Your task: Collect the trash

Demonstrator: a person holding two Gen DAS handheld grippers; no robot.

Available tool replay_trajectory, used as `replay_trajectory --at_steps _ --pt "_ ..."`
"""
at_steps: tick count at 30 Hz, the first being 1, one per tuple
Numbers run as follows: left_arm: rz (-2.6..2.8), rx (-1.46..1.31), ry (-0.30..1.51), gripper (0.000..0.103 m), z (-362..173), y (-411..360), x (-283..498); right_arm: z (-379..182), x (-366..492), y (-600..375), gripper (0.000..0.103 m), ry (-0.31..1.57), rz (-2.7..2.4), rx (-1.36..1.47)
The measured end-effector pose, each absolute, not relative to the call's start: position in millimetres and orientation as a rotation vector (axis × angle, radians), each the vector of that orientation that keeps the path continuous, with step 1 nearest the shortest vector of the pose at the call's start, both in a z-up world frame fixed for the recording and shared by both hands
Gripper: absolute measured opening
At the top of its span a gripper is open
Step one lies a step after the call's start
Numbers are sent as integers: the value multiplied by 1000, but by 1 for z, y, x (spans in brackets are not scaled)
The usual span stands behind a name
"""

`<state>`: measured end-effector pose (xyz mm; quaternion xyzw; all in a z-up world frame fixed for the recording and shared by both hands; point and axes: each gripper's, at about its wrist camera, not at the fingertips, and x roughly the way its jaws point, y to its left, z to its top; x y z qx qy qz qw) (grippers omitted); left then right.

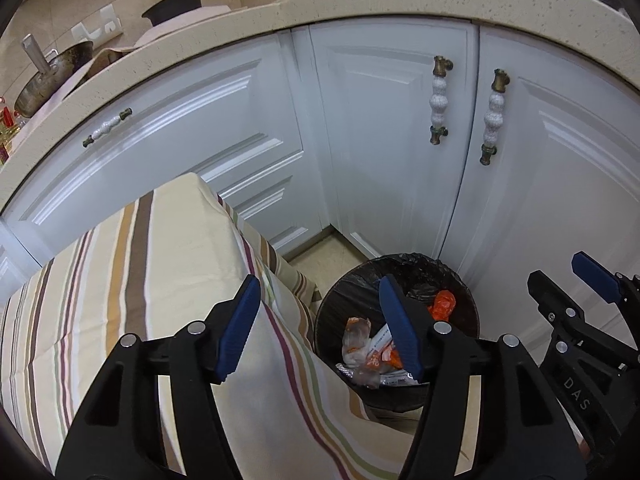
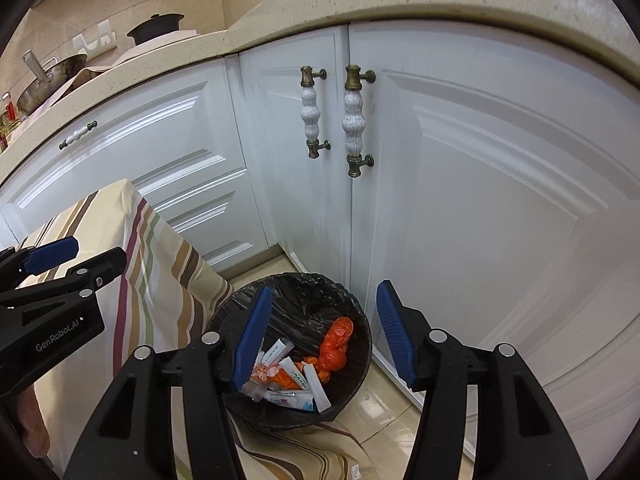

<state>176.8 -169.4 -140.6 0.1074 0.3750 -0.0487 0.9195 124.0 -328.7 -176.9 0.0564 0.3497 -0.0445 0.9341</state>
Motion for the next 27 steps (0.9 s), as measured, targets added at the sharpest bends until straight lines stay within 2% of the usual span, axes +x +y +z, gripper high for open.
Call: replay_trajectory --at_steps 10,13,27 --pt "-100 191 713 66 -112 -146 147 -147 97 -318 63 666 -100 97" --pt "-93 186 685 72 -103 -135 133 -134 85 -313 69 635 -105 94" --pt "-82 133 544 87 -48 -85 58 -73 23 -283 78 504 -99 68"
